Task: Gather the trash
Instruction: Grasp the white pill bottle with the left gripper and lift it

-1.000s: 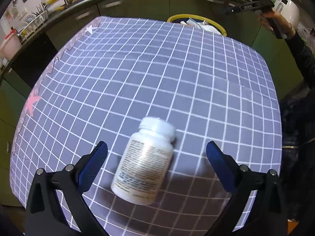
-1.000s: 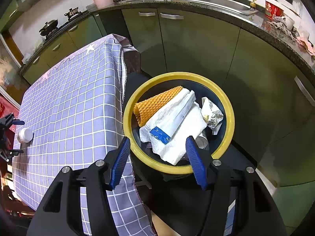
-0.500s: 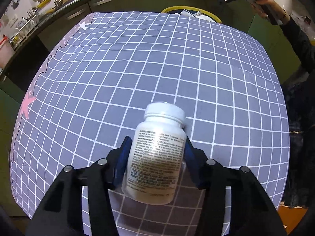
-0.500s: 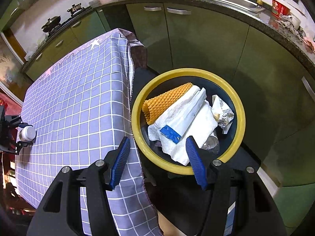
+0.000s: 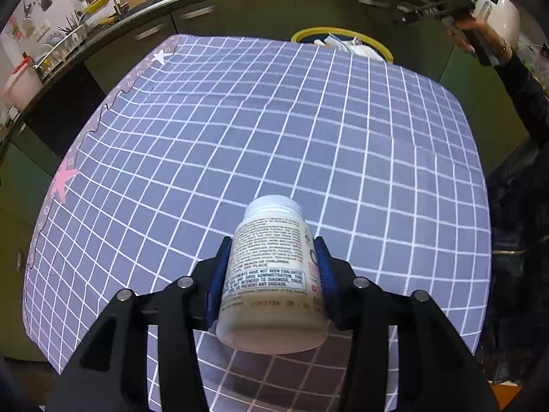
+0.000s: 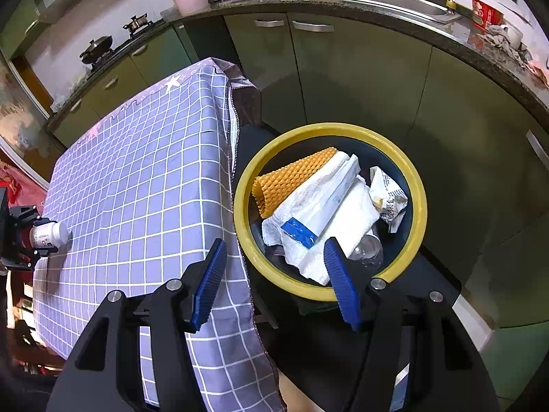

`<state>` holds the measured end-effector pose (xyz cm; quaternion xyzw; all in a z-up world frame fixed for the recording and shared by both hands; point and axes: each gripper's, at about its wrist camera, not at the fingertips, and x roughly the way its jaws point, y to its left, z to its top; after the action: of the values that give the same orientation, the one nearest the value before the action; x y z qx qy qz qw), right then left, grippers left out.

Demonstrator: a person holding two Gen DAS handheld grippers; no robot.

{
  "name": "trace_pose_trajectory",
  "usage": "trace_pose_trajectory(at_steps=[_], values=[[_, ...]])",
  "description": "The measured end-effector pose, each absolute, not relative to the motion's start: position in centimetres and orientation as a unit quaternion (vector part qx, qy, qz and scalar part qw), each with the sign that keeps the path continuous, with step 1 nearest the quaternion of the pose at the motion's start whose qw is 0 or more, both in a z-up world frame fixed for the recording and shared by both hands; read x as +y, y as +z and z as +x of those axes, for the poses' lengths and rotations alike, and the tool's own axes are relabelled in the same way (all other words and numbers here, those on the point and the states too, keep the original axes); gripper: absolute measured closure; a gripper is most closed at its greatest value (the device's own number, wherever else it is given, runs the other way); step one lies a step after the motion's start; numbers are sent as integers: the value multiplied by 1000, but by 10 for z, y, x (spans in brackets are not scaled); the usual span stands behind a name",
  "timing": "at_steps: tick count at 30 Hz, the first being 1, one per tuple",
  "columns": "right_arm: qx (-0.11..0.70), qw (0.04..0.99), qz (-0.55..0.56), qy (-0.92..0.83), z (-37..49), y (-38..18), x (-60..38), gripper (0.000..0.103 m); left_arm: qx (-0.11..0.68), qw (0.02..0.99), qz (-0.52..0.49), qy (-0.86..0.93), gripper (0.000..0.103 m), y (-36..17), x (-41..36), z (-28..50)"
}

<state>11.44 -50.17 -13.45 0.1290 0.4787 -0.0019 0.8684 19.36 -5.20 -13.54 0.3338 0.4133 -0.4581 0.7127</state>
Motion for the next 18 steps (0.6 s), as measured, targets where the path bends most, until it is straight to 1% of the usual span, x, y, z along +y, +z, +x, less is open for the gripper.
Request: trace_pose_trajectory(at_steps=[9, 18], values=[[464, 874, 144, 0, 94, -133, -516, 44, 412, 717, 337, -450, 58, -126, -59, 183], [443, 883, 158, 1, 75, -125, -531, 44, 387, 715, 350, -466, 58, -95, -91, 168]])
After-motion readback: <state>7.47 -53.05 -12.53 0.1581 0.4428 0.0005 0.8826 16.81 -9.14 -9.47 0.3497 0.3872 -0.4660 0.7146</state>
